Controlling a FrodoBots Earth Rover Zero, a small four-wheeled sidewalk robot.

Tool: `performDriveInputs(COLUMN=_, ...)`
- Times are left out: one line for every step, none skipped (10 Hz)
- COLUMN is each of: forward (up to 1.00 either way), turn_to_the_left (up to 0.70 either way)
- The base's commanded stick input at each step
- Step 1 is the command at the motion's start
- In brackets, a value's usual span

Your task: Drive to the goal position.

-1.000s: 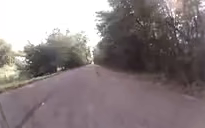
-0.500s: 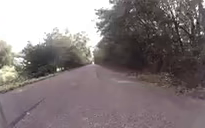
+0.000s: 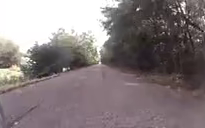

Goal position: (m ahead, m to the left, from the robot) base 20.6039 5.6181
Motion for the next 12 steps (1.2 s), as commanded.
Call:
performDriveInputs(forward=0.70, turn_to_the_left=0.02)
performDriveInputs(forward=0.70, turn_to_the_left=0.02)
performDriveInputs(forward=0.70, turn_to_the_left=0.02)
performDriveInputs(forward=0.70, turn_to_the_left=0.02)
performDriveInputs(forward=0.70, turn_to_the_left=0.02)
performDriveInputs(forward=0.70, turn_to_the_left=0.00)
performDriveInputs(forward=0.70, turn_to_the_left=0.02)
performDriveInputs(forward=0.70, turn_to_the_left=0.00)
performDriveInputs(forward=0.70, turn_to_the_left=0.00)
performDriveInputs(forward=0.70, turn_to_the_left=0.00)
performDriveInputs(forward=0.70, turn_to_the_left=0.00)
performDriveInputs(forward=0.70, turn_to_the_left=0.00)
